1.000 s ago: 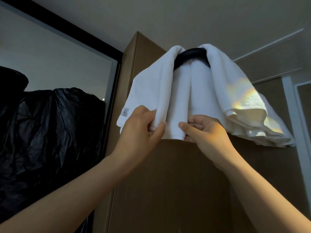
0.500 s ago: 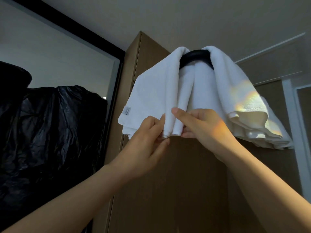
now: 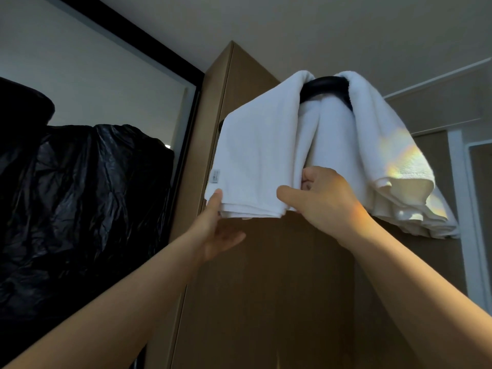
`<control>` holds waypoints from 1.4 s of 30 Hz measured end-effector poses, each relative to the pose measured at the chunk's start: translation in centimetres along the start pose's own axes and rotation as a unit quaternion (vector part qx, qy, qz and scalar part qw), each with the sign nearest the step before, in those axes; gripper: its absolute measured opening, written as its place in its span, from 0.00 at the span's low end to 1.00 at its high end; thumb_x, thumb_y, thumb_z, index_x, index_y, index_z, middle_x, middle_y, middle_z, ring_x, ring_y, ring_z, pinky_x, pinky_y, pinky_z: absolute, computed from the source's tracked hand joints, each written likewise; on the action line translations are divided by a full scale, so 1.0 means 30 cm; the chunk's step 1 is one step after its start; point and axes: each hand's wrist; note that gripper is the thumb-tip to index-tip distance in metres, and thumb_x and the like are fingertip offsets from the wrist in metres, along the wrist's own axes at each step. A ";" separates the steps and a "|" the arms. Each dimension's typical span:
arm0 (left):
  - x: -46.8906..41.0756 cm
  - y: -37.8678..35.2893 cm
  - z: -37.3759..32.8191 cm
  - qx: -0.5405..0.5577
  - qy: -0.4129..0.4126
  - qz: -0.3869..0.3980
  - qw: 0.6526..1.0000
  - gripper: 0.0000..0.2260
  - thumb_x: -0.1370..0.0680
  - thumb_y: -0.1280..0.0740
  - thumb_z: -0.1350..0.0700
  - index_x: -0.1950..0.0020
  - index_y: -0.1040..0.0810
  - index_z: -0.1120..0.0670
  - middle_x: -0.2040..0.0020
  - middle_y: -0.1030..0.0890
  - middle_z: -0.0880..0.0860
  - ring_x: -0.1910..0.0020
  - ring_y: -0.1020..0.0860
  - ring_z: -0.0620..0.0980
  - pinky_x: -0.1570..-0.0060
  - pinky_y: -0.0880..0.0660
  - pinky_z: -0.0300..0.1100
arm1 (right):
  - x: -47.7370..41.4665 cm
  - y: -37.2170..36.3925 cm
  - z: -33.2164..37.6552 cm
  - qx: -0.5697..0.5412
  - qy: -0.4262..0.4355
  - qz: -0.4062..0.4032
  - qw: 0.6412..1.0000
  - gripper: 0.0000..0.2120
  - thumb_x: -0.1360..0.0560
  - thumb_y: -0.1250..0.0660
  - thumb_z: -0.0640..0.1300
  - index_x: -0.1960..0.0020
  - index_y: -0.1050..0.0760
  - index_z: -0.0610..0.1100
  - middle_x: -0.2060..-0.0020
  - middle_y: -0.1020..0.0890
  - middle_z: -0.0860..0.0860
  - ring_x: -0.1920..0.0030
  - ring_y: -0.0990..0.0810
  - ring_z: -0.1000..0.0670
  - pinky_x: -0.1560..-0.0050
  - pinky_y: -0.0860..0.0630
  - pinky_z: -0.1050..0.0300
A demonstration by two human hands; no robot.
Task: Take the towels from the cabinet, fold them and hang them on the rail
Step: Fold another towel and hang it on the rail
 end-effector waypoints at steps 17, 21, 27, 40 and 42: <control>-0.123 -0.071 0.016 0.273 0.000 0.081 0.958 0.15 0.17 0.42 0.58 0.32 0.28 0.61 0.38 0.21 0.62 0.38 0.23 0.62 0.49 0.22 0.57 | 0.020 -0.047 -0.030 -0.011 -0.013 -0.051 0.999 0.12 0.30 0.32 0.51 0.60 0.31 0.43 0.67 0.25 0.51 0.73 0.30 0.56 0.76 0.33 0.66; -0.147 -0.093 -0.008 0.211 -0.013 0.018 0.977 0.17 0.17 0.43 0.57 0.29 0.31 0.61 0.36 0.23 0.61 0.37 0.24 0.60 0.42 0.25 0.54 | 0.023 -0.117 -0.003 0.023 -0.005 -0.067 0.997 0.16 0.27 0.33 0.55 0.55 0.35 0.46 0.61 0.26 0.53 0.64 0.27 0.56 0.72 0.37 0.63; -0.135 -0.077 0.000 0.238 0.015 0.033 0.971 0.17 0.17 0.43 0.54 0.33 0.28 0.61 0.38 0.21 0.60 0.45 0.21 0.57 0.57 0.18 0.49 | 0.033 -0.130 -0.014 0.073 0.026 -0.082 0.994 0.14 0.23 0.37 0.55 0.58 0.35 0.46 0.64 0.24 0.51 0.66 0.26 0.54 0.71 0.37 0.62; -0.135 -0.077 -0.004 0.159 0.022 -0.026 0.987 0.09 0.18 0.40 0.53 0.50 0.23 0.57 0.61 0.22 0.51 0.72 0.35 0.44 0.77 0.29 0.34 | -0.070 -0.038 0.048 0.022 -0.028 -0.039 0.999 0.37 0.30 0.29 0.61 0.32 0.36 0.40 0.46 0.25 0.53 0.49 0.24 0.51 0.60 0.31 0.63; -0.137 -0.073 -0.003 0.154 0.023 -0.031 0.987 0.09 0.18 0.39 0.53 0.51 0.24 0.57 0.62 0.23 0.51 0.72 0.35 0.44 0.78 0.30 0.35 | -0.124 -0.028 0.079 -0.048 -0.024 -0.043 0.998 0.52 0.30 0.26 0.57 0.22 0.55 0.41 0.31 0.31 0.50 0.34 0.29 0.48 0.45 0.32 0.61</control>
Point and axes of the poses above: each hand's wrist, its own x-axis away from the middle knuckle, its own y-axis out of the back of the hand, z = x × y
